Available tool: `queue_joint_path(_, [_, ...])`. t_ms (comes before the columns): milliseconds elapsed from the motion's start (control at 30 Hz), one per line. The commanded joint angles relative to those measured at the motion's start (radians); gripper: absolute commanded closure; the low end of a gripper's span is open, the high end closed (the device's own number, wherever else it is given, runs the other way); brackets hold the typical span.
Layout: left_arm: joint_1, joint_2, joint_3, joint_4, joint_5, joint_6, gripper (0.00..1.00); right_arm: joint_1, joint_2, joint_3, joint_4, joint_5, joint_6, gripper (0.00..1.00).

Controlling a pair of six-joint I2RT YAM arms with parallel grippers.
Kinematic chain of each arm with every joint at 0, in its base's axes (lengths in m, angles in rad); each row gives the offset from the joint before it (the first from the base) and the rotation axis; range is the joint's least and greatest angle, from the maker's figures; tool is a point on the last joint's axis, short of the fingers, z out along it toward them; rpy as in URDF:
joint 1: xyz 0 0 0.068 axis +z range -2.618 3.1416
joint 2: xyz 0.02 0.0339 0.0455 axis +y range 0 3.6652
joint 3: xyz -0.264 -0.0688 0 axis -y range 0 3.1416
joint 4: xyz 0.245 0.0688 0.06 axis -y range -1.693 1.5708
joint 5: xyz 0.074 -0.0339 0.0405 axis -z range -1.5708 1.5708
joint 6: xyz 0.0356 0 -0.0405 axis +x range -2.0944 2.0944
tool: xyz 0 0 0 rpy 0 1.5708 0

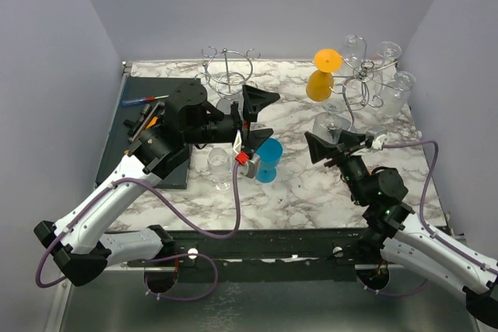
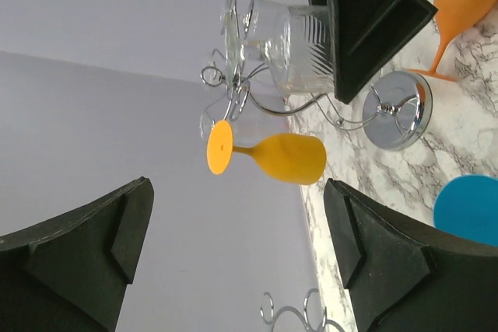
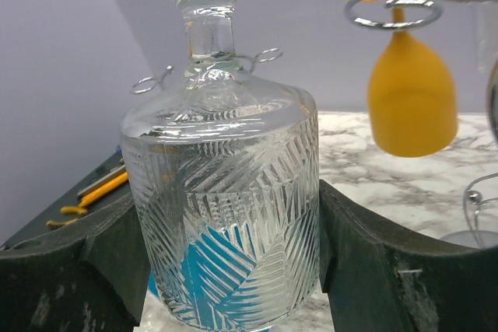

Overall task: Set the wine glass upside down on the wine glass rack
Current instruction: Turn the wine glass upside down at the wine rack.

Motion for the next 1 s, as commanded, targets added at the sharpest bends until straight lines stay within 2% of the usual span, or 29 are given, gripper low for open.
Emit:
queue_joint_path(0, [-0.004,-0.023,-0.019,0.020,-0.070,-0.094,0.01,-0.001,-0.023,0.003,0.108,0.149,-0.082,0.87])
queue_joint_path(133, [-0.004,-0.035,-0.038,0.024,-0.074,-0.113,0.01,-0.001,0.037,0.023,0.131,0.247,-0.109,0.89])
queue_joint_path(267, [-0.004,-0.053,-0.062,0.027,-0.070,-0.109,0.01,-0.001,0.092,-0.003,0.247,0.324,-0.163,0.90])
queue_joint_path(500, [-0.004,-0.070,-0.081,0.028,-0.076,-0.109,0.01,-0.004,0.159,-0.002,0.372,0.368,-0.222,0.91])
queue_joint_path(667, [-0.004,-0.075,-0.089,0.030,-0.073,-0.107,0.01,-0.023,0.200,0.034,0.308,0.390,-0.166,0.92])
queue_joint_path(833, [-0.004,-0.078,-0.090,0.031,-0.075,-0.107,0.01,-0.078,0.238,0.088,0.161,0.413,-0.011,0.97])
queue_joint_path(967, [-0.004,-0.081,-0.092,0.031,-0.075,-0.107,0.01,-0.109,0.262,0.109,0.154,0.396,0.005,0.97])
